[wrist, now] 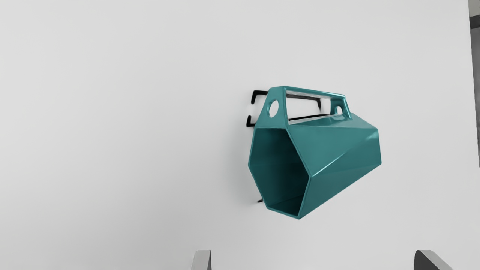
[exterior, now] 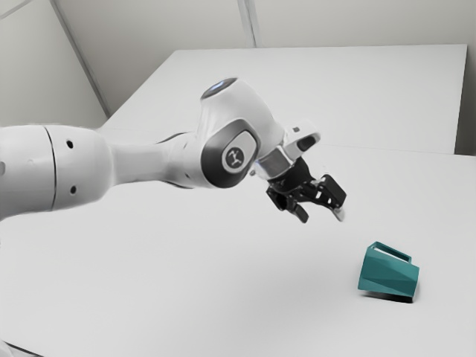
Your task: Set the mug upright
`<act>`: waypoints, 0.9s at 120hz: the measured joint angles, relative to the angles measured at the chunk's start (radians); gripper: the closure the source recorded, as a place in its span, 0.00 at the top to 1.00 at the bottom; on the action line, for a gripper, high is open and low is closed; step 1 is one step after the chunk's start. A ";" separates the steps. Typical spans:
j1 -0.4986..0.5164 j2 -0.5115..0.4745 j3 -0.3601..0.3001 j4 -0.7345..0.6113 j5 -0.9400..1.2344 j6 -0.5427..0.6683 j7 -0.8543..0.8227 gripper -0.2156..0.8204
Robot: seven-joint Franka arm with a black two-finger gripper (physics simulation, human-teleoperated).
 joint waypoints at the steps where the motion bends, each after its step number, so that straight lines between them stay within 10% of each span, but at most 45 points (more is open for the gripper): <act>1: 0.000 -0.003 -0.004 -0.008 -0.005 0.004 -0.003 0.78; 108: 0.126 0.199 -0.268 -0.034 -0.021 0.335 -0.120 0.76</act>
